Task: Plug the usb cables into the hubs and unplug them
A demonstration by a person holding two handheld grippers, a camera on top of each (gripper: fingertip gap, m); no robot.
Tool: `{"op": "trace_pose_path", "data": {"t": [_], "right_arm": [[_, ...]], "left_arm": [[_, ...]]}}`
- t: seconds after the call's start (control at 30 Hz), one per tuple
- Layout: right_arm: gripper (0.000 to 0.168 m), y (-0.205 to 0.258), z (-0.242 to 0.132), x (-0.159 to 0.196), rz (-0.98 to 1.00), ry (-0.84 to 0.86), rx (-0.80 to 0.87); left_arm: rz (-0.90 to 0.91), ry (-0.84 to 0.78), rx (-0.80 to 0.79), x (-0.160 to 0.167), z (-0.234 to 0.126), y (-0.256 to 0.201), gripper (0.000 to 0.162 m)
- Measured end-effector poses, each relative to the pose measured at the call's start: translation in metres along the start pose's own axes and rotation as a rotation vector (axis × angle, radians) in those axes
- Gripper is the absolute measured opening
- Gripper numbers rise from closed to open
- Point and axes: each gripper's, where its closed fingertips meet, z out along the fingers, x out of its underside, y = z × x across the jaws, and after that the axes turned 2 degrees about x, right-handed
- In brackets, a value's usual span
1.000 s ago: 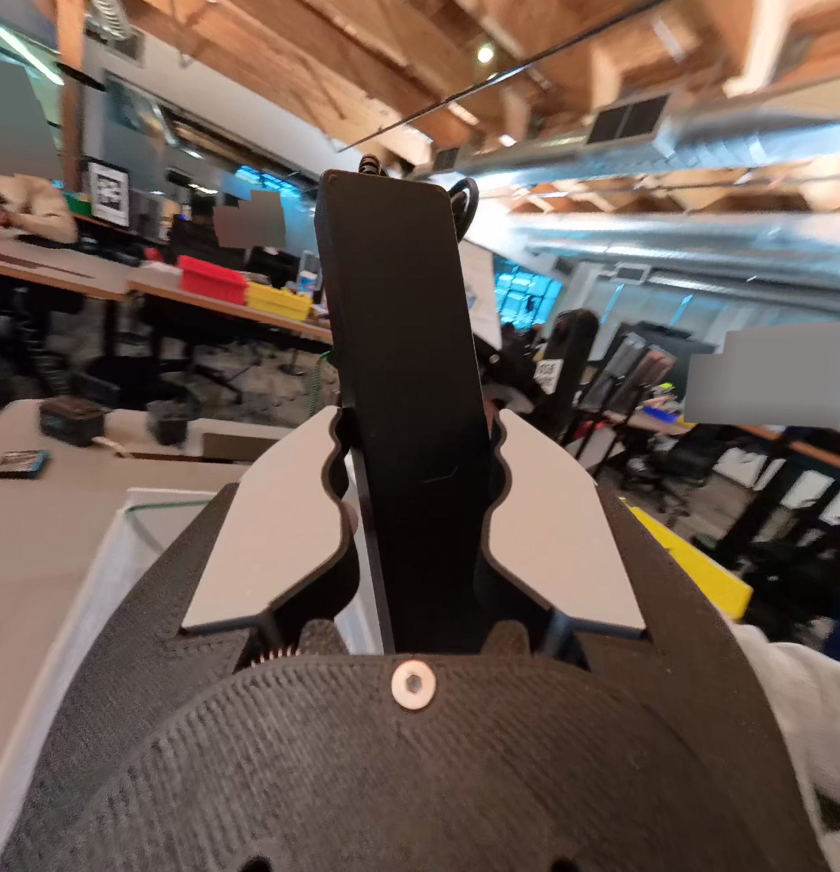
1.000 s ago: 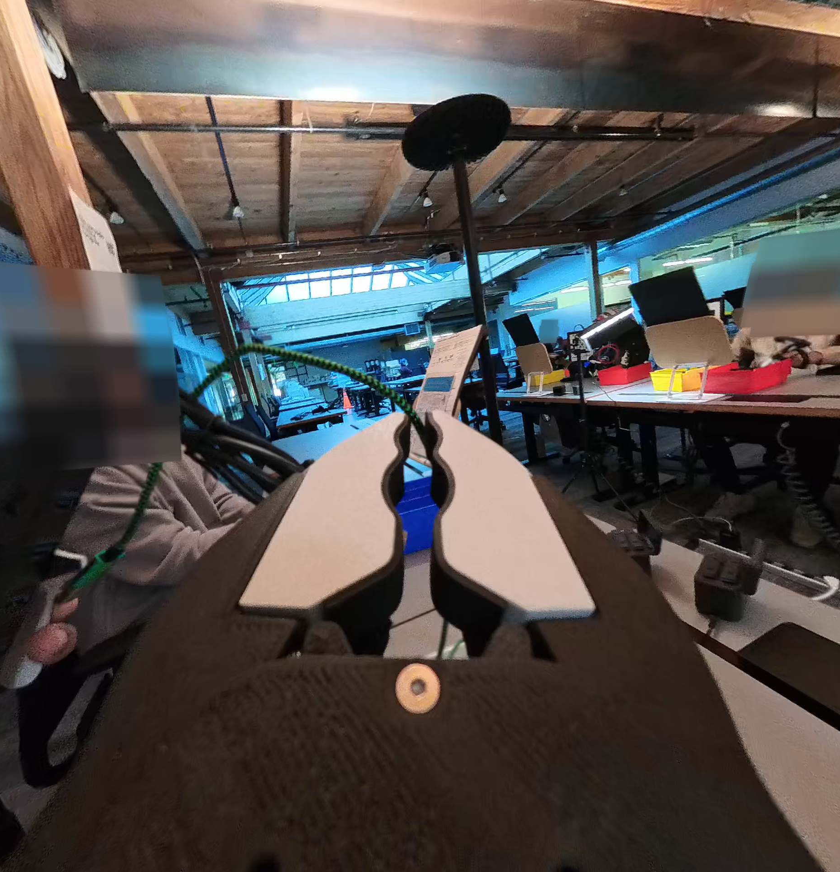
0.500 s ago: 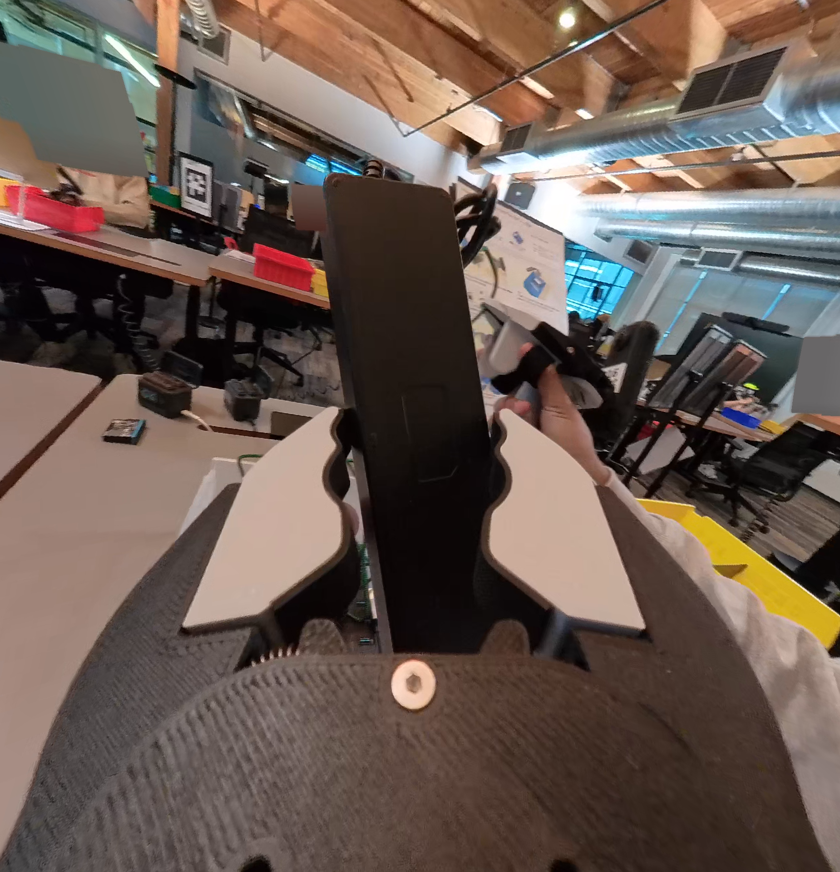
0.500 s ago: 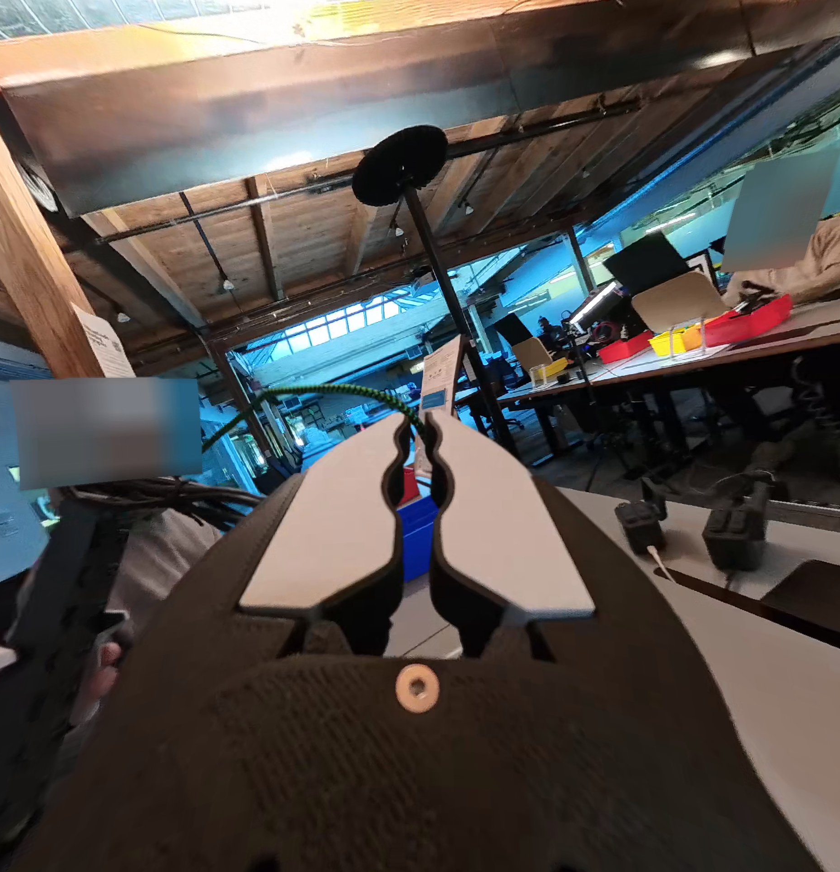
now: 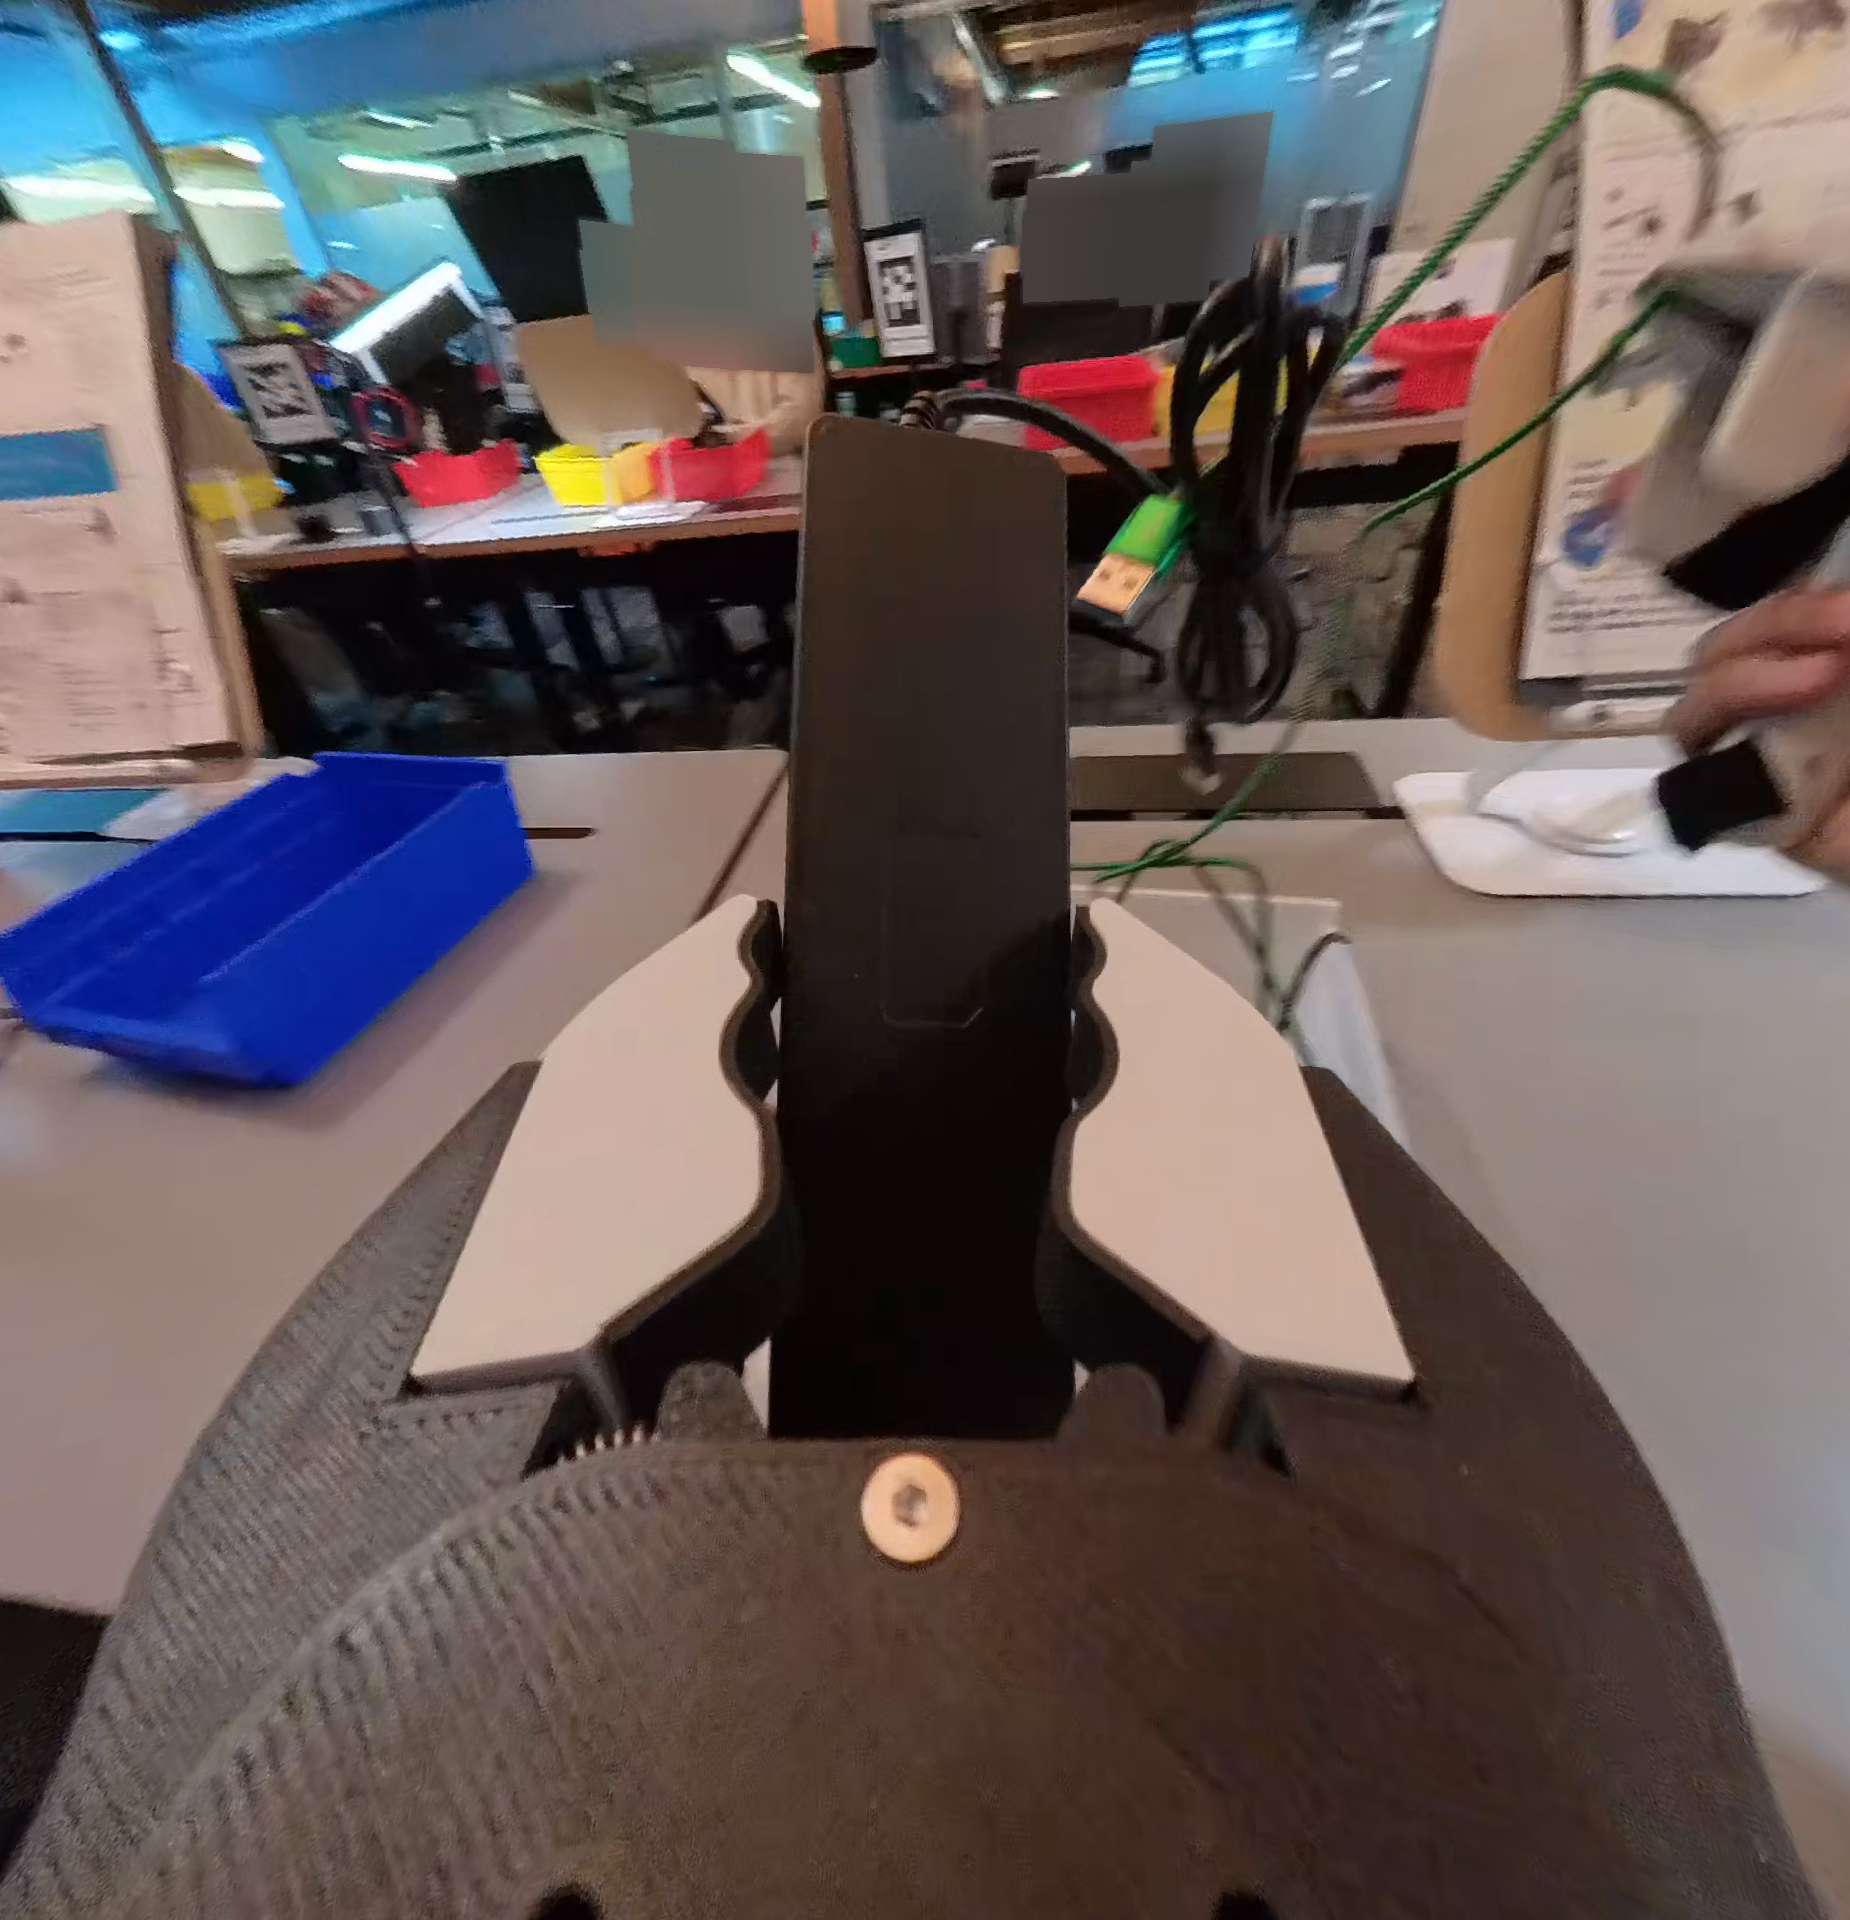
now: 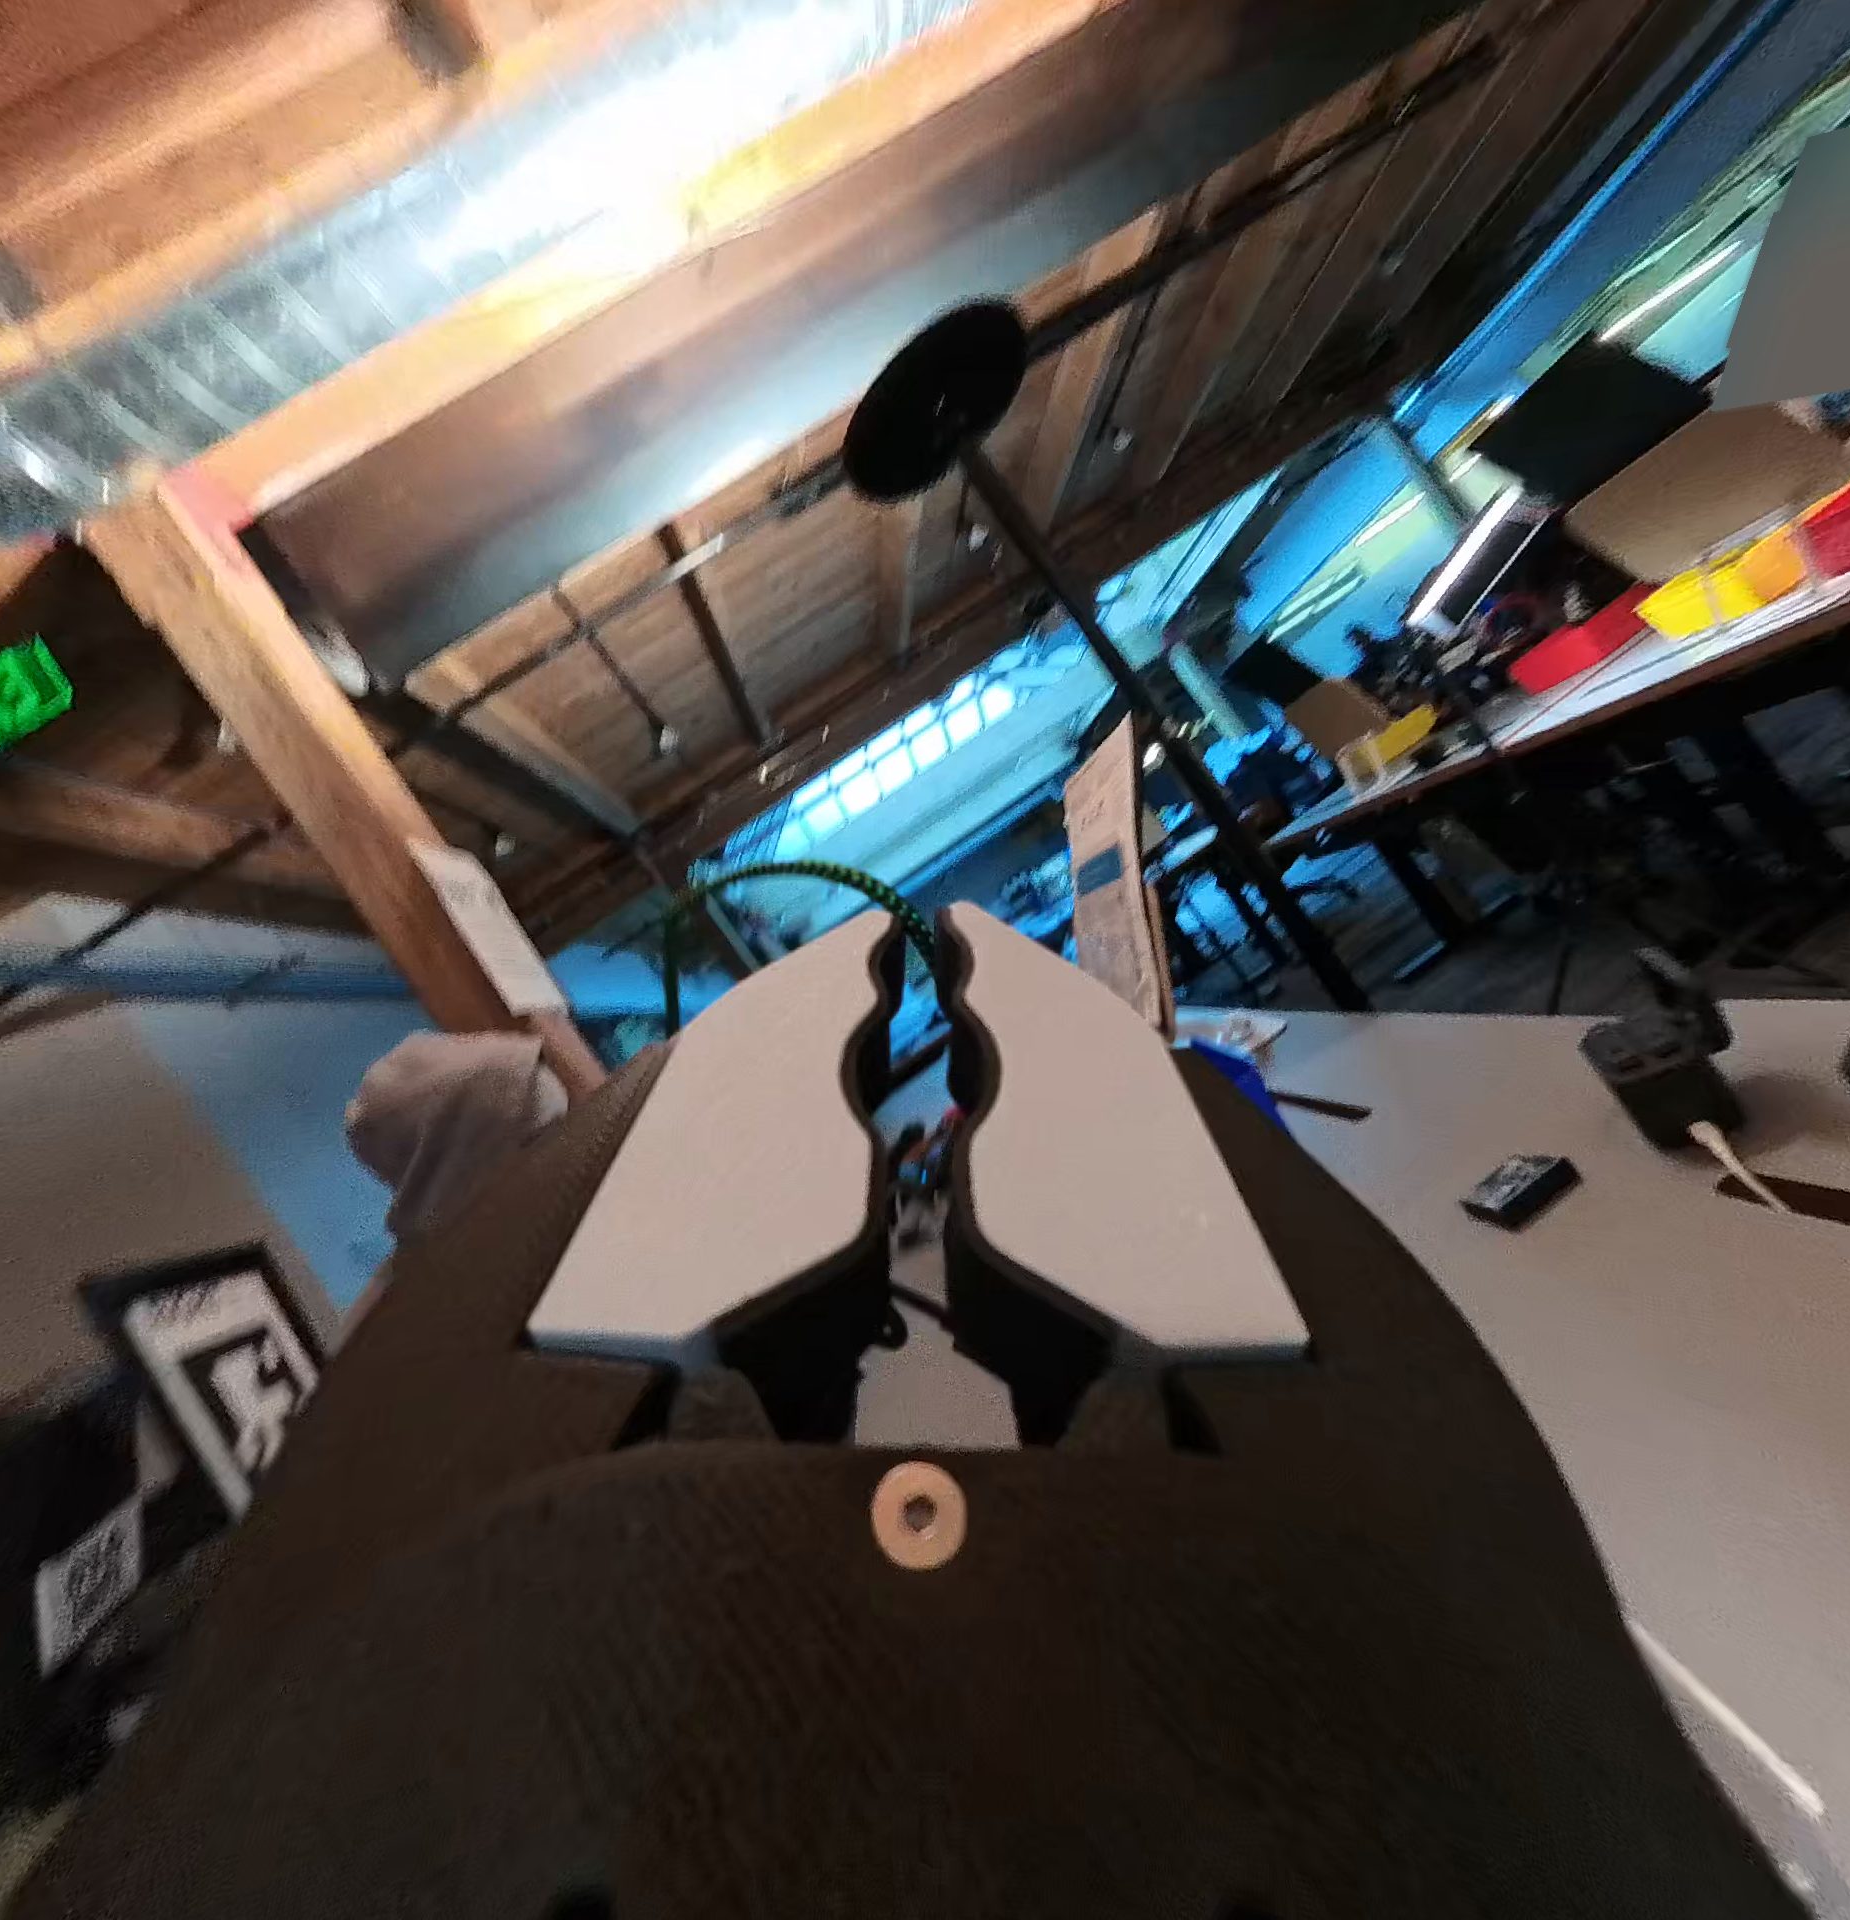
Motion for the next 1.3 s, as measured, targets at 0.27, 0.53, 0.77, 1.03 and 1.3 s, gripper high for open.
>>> {"op": "trace_pose_path", "data": {"t": [0.27,0.53,0.77,1.03,1.3], "right_arm": [[0.005,0.047,0.005,0.037,-0.048,0.181,-0.253],[0.005,0.056,-0.001,0.052,-0.182,0.216,-0.285],[0.006,0.058,-0.013,0.065,-0.245,0.233,-0.345],[0.006,0.059,-0.016,0.047,-0.199,0.160,-0.355],[0.005,0.002,-0.004,0.044,-0.075,0.185,-0.064]], "left_arm": [[0.230,0.052,-0.130,0.020,0.023,0.003,0.055],[0.448,-0.058,-0.256,0.013,0.030,0.004,0.056],[0.609,-0.076,-0.073,0.020,0.033,-0.031,0.056],[0.717,0.048,-0.092,0.045,0.048,-0.031,0.057],[0.722,0.135,-0.079,0.074,0.062,-0.021,0.057]]}}
